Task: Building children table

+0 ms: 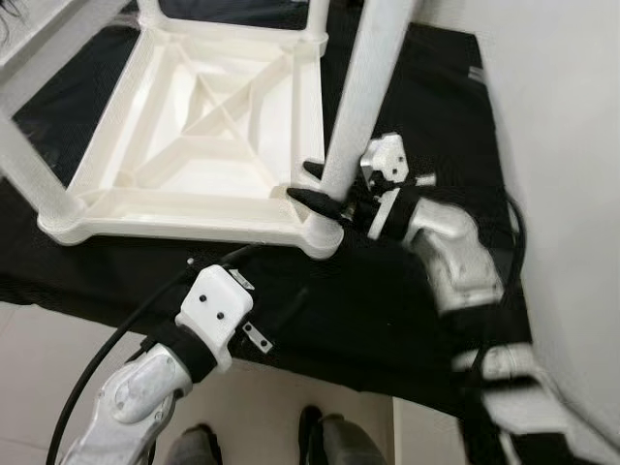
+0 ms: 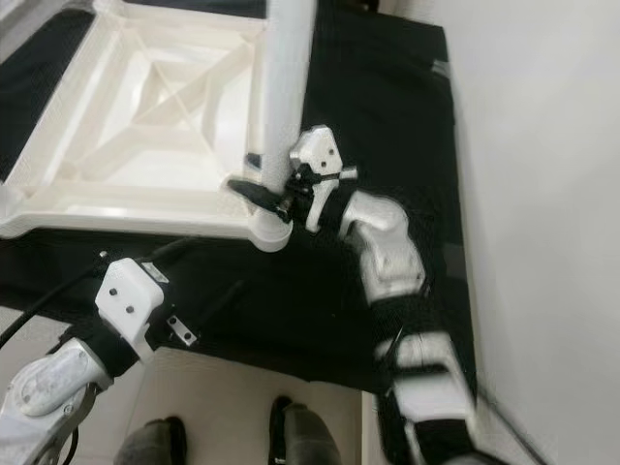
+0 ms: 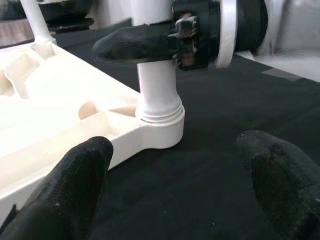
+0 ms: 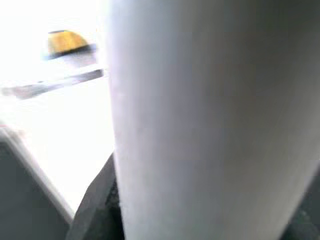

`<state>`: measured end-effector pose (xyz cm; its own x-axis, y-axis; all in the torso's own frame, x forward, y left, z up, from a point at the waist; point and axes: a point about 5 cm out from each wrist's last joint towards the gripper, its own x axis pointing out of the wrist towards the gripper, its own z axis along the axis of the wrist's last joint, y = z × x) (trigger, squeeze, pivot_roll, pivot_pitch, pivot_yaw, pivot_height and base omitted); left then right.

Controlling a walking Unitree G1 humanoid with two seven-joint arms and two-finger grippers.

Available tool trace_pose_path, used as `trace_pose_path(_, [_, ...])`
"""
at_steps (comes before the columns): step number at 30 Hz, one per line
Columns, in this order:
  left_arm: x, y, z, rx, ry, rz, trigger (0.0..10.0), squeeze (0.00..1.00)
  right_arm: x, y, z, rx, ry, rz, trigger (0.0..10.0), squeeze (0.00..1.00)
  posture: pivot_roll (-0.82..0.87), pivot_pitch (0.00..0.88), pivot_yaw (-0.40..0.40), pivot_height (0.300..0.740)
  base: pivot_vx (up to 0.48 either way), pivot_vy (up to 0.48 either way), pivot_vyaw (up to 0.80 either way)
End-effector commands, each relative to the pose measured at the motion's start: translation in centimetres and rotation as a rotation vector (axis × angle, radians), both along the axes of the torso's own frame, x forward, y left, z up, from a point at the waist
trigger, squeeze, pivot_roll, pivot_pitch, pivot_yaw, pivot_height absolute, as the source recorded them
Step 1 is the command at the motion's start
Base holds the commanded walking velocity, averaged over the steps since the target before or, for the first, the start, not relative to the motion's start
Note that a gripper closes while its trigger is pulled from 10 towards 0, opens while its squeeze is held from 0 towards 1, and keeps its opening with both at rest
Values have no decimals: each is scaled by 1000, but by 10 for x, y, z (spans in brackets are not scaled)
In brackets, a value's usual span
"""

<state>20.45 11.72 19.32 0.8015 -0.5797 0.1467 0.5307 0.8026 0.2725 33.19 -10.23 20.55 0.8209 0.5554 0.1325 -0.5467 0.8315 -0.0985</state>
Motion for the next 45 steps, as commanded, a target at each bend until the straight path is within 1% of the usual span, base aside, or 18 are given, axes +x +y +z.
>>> trace_pose_path(1, [-4,-2,-3,-4,18,-19,10000,0,-24,-18,-58,-114,266,-264,0,0,82,272,-135,740,0,0,0])
trace_pose_path(5, [-3,-2,-4,-1,21,-25,10000,0,-41,1,-63,-135,248,-203,0,0,72,265,-119,740,0,0,0])
trace_pose_path(8, [-1,-8,-4,-6,20,-47,10000,0,-21,1,-54,-154,193,-193,0,0,79,254,-128,740,0,0,0])
trace_pose_path(12, [-1,-7,-5,-3,18,-43,10000,0,-10,2,-50,-137,193,-196,0,0,88,249,-128,740,0,0,0])
trace_pose_path(13, [-1,-6,-5,-1,18,-38,10000,0,-8,3,-49,-125,207,-208,10000,0,92,241,-126,740,0,0,0])
trace_pose_path(14, [-1,-5,-4,2,16,-33,10000,0,-7,4,-46,-102,207,-207,10000,0,92,241,-126,740,0,0,0])
trace_pose_path(15, [-1,-5,-4,2,15,-31,10000,0,-9,5,-44,-87,211,-218,10000,1000,92,241,-126,740,0,0,0])
trace_pose_path(17, [0,-5,-4,2,12,-30,10000,0,-8,7,-38,-70,197,-192,10000,1000,94,236,-125,740,0,0,0])
trace_pose_path(22, [1,-8,-3,-1,7,-38,10000,0,5,19,-2,-2,87,172,10000,1000,98,227,-127,740,0,0,0])
trace_pose_path(24, [1,-8,-3,-2,7,-38,10000,0,6,19,3,-2,80,243,10000,965,100,227,-127,740,0,0,0])
trace_pose_path(25, [1,-8,-3,-1,5,-37,10000,0,7,18,8,-39,50,341,10000,0,102,227,-128,740,0,0,0])
trace_pose_path(26, [1,-8,-3,-1,5,-37,10000,0,7,18,8,-39,50,341,10000,0,102,227,-128,740,0,0,0])
trace_pose_path(27, [2,-7,-3,-1,3,-33,10000,0,5,16,13,-131,16,511,10000,0,103,229,-127,740,0,0,0])
trace_pose_path(28, [2,-7,-3,-1,3,-33,10000,0,5,16,13,-131,16,511,10000,0,103,229,-127,740,0,0,0])
trace_pose_path(30, [2,-7,-2,-1,1,-30,10000,0,4,14,19,-168,8,637,10000,0,106,233,-129,740,0,0,0])
trace_pose_path(43, [2,-5,-1,7,-2,-20,10000,0,19,14,31,-257,4,921,10000,0,123,240,-130,740,0,0,0])
trace_pose_path(44, [2,-5,-1,8,-1,-21,10000,0,20,14,30,-248,15,923,353,0,120,242,-130,740,0,0,0])
trace_pose_path(45, [1,-5,-1,8,-1,-21,10000,0,22,13,29,-235,25,926,0,0,120,242,-130,740,0,0,0])
